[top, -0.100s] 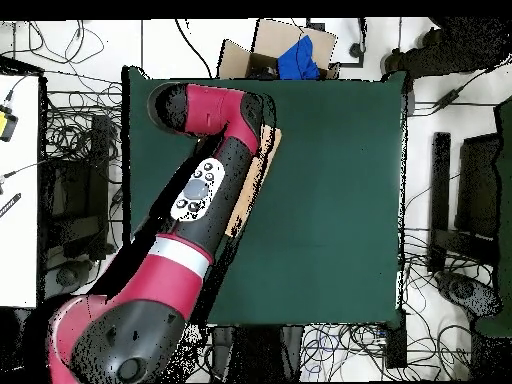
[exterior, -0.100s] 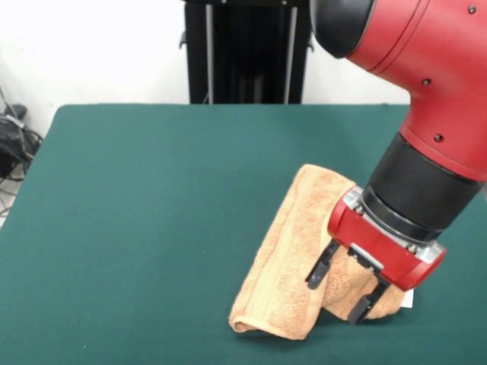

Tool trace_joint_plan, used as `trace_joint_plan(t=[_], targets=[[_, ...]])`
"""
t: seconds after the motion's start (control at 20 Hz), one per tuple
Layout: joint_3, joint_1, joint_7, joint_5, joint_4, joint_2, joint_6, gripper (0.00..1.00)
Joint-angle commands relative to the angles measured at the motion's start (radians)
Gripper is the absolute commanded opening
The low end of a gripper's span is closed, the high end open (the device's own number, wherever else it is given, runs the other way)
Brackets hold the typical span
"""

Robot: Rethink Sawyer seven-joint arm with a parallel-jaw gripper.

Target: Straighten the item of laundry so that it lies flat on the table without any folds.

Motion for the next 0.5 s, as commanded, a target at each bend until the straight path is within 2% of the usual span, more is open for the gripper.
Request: trace_joint_plan(t=[0.05,0.5], targets=[[0.079,-0.015,0.050,-0.079,0.056,0.010,-0.040,1.00],[0.169,-0.020,0.078,-0.048,0.088,-0.014,0.060,1.00]])
